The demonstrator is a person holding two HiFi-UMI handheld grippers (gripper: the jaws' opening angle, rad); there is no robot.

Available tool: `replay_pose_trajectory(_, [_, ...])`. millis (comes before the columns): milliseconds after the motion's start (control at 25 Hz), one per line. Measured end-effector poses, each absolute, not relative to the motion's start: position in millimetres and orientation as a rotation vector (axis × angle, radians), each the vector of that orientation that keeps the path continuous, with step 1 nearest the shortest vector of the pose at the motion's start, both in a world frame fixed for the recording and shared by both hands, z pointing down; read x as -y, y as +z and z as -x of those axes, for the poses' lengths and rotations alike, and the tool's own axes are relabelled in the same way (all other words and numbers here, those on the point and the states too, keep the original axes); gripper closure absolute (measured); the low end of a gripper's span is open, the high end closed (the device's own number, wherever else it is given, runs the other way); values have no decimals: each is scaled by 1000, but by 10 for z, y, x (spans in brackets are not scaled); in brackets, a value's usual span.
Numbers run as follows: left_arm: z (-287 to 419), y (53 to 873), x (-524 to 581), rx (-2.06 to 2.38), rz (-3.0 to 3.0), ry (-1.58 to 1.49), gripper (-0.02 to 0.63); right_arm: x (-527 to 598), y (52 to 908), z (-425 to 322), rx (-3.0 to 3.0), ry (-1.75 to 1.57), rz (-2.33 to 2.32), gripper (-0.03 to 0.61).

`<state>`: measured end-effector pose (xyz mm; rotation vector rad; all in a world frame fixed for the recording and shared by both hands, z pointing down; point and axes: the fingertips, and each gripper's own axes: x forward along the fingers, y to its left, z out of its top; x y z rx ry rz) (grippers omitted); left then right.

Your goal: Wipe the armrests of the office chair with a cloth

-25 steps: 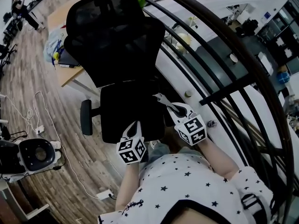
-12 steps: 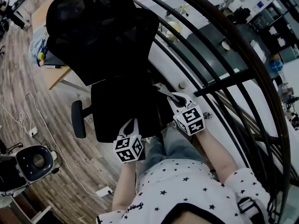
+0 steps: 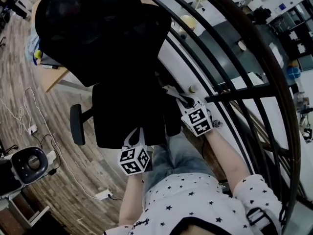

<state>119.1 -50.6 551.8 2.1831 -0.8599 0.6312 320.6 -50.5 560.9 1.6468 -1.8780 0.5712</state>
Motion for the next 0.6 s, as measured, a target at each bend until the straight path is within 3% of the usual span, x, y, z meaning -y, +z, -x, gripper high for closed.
replay_pose_trajectory(600, [-1466,5878,520,892,-2103,701,606,799,6402,-3423,1860,582,-1416,553])
